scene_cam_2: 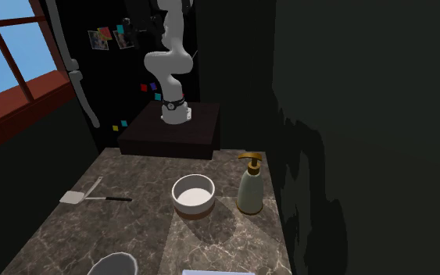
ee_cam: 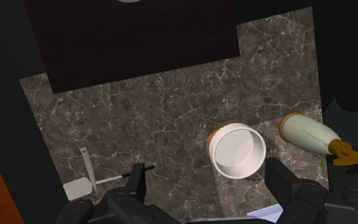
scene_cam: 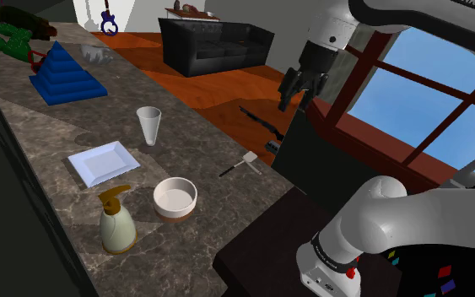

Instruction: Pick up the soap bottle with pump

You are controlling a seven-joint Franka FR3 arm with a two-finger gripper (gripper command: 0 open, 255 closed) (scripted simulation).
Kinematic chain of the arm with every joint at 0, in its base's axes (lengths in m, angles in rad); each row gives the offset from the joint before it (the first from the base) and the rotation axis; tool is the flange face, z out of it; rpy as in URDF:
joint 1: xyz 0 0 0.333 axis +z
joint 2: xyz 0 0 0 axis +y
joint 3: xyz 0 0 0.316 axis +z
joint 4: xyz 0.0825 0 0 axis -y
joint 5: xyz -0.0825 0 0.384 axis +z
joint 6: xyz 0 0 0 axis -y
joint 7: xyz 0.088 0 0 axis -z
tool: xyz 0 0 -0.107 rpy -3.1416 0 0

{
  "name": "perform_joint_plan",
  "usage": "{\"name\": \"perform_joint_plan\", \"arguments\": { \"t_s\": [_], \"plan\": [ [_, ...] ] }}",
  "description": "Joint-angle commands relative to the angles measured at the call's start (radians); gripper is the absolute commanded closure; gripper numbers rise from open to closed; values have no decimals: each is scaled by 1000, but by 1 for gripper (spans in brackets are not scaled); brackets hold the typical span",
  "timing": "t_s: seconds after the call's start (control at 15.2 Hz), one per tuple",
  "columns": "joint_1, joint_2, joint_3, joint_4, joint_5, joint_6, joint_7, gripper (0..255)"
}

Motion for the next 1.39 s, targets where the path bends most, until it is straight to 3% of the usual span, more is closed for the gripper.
{"name": "perform_joint_plan", "arguments": {
  "t_s": [0.0, 0.79, 1.32],
  "plan": [
    [0, 0, 0, 0, 0, 0, 0, 0],
    [12, 130, 307, -82, 140, 255, 387, 0],
    [-21, 357, 520, -12, 137, 434, 663, 0]
  ]
}}
